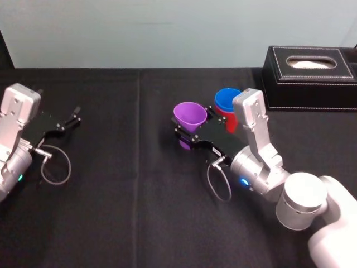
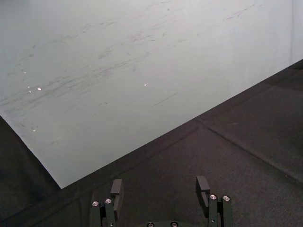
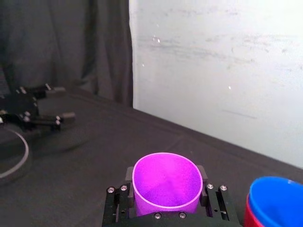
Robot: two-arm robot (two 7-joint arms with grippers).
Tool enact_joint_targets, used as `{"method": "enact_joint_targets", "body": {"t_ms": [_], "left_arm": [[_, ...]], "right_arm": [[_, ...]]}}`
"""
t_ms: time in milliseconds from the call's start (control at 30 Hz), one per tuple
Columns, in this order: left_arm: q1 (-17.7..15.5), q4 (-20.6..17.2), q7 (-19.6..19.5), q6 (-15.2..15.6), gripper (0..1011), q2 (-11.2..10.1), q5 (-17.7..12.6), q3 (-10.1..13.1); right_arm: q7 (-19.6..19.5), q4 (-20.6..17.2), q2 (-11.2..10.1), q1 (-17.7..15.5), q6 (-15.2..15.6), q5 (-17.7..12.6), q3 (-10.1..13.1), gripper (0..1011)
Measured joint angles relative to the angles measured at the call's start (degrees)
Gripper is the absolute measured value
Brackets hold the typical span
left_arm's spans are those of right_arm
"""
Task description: Stack the three plastic cups sequentially using one hand.
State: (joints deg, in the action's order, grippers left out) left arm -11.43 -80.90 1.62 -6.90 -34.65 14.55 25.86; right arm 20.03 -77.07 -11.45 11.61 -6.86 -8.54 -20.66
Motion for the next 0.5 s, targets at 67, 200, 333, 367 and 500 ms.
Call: {"method": "enact_joint_targets", "body": {"t_ms": [67, 200, 333, 367, 500], "left_arm": [[0.00, 0.00, 0.00, 0.00, 1005, 0.00, 0.00, 0.00], [0.00, 0.00, 0.00, 0.00, 1005, 0.00, 0.00, 0.00], [0.00, 0.00, 0.00, 0.00, 1005, 0.00, 0.00, 0.00], [0.00, 0.00, 0.00, 0.00, 1005, 0.00, 0.00, 0.00], [0.00, 0.00, 0.00, 0.00, 1005, 0.00, 0.00, 0.00]], "right_arm": [[0.30, -2.68, -0.70, -0.52, 1.42, -0.60, 0.19, 739], [0.71, -6.32, -1.64, -0.98, 3.59, -1.71, 0.45, 738], [1.10, -9.17, -2.60, -1.05, 5.11, -2.99, 0.83, 739], [1.22, -9.99, -2.94, -0.93, 5.47, -3.57, 1.09, 739], [1.30, -11.66, -3.82, -0.56, 6.12, -4.97, 1.92, 738]]}}
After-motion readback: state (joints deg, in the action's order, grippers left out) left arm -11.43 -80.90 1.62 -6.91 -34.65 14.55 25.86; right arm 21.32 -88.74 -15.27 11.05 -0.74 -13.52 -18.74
